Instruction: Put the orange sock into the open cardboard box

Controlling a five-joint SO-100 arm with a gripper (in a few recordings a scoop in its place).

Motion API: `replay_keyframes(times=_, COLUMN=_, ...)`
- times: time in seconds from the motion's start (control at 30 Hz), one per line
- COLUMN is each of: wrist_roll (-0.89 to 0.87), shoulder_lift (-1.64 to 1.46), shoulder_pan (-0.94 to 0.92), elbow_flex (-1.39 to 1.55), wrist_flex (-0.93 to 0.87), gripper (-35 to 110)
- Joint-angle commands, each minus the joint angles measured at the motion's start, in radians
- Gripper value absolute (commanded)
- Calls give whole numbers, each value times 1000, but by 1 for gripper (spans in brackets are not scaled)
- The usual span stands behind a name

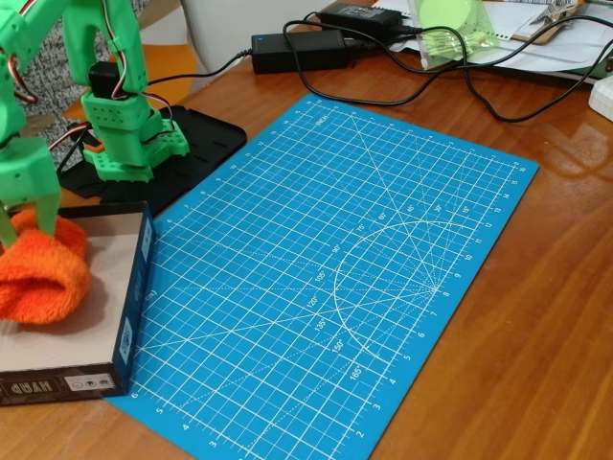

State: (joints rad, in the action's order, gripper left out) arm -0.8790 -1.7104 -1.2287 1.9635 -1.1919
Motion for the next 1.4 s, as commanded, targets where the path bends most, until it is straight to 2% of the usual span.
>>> replay_keyframes(times=0.0, wrist_roll=-40, shoulder_lift=9, shoulder_pan=-5, elbow_flex=-55, wrist_flex=-6, gripper=-1)
replay_keyframes(times=0.17, wrist_roll=-66, shoulder_lift=60, shoulder_pan=0, elbow_flex=-147, wrist_flex=-23, gripper=1)
replay_keyframes(times=0.27, wrist_roll=-107, shoulder_lift=64, shoulder_pan=21, elbow_flex=-147, wrist_flex=-25, gripper=18)
replay_keyframes(times=0.4, wrist_roll=-109, shoulder_lift=86, shoulder_pan=31, elbow_flex=-169, wrist_flex=-46, gripper=28)
replay_keyframes(times=0.63, wrist_roll=-40, shoulder_lift=126, shoulder_pan=46, elbow_flex=-282, wrist_flex=-95, gripper=33)
replay_keyframes(times=0.77, wrist_roll=57, shoulder_lift=55, shoulder_pan=91, elbow_flex=-299, wrist_flex=-86, gripper=34)
replay_keyframes(times=0.87, wrist_roll=64, shoulder_lift=-43, shoulder_pan=112, elbow_flex=-279, wrist_flex=2, gripper=33)
replay_keyframes(times=1.0, wrist_roll=109, shoulder_lift=-173, shoulder_pan=150, elbow_flex=-324, wrist_flex=132, gripper=16)
replay_keyframes(times=1.17, wrist_roll=146, shoulder_lift=-399, shoulder_pan=267, elbow_flex=-333, wrist_flex=417, gripper=3)
replay_keyframes(times=1.27, wrist_roll=161, shoulder_lift=-454, shoulder_pan=387, elbow_flex=-399, wrist_flex=483, gripper=0)
replay_keyframes(times=1.37, wrist_roll=170, shoulder_lift=-479, shoulder_pan=584, elbow_flex=-434, wrist_flex=522, gripper=0)
